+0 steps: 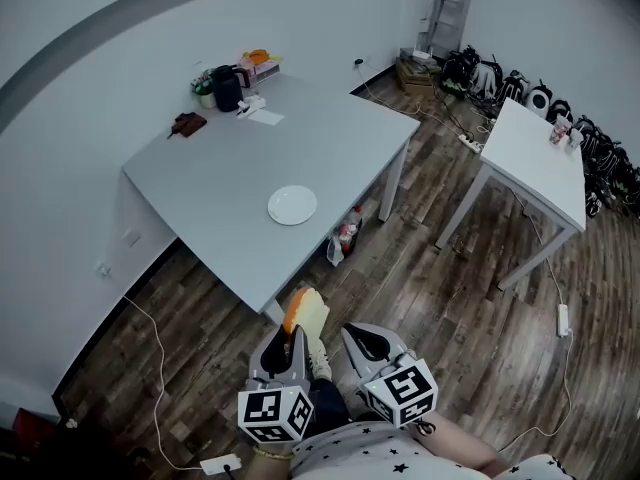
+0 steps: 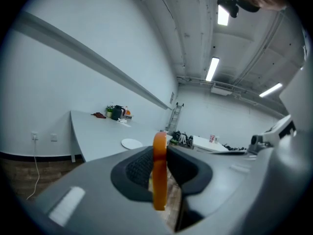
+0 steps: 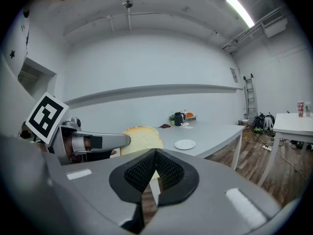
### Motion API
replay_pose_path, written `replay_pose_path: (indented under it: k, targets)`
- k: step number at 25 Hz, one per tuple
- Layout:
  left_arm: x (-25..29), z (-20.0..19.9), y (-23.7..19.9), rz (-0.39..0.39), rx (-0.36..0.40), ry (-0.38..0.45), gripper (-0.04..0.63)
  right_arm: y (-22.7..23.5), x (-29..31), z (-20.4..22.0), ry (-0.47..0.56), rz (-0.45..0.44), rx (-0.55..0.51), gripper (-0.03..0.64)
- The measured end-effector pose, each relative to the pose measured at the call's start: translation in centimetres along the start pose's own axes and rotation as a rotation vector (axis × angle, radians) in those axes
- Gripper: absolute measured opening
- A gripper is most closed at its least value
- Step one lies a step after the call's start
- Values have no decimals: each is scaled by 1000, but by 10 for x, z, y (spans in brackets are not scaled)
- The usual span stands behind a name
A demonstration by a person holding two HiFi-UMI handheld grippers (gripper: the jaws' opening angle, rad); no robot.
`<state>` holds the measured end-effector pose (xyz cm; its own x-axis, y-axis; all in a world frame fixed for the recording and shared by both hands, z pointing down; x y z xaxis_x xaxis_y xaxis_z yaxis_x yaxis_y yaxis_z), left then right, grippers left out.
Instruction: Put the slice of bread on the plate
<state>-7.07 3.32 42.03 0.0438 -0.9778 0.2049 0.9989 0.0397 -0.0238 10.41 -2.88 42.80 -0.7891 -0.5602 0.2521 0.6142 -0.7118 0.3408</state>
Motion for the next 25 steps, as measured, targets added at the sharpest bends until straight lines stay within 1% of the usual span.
replay_pose_path:
  k: [4, 10, 14, 18, 25]
  targets:
    - [50, -13, -23, 14, 21, 20, 87, 23, 40, -21, 11, 23, -10, -2]
    - [125, -35, -65, 32, 5, 7, 87, 55, 106, -57, -1, 46, -28, -2]
    - [176, -43, -98, 41, -23, -15, 87, 73, 155, -79, -1, 53, -33, -2]
    - [223, -46, -126, 61, -25, -41, 87, 91, 198, -91, -14, 63, -34, -2]
    - [292, -42, -156, 103, -16, -76, 87, 116, 259, -102, -40, 92, -28, -2]
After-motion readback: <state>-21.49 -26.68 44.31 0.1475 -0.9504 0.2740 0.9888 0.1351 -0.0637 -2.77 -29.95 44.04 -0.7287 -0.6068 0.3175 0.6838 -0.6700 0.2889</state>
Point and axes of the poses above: the fingertips, and each gripper's own axes: x forward along the fingers, y to its right, z out of its underside, the point moved 10 cm from there along -x, backward along the fingers, and after that the axes turned 13 degrees about x, right-handed, at the moved point
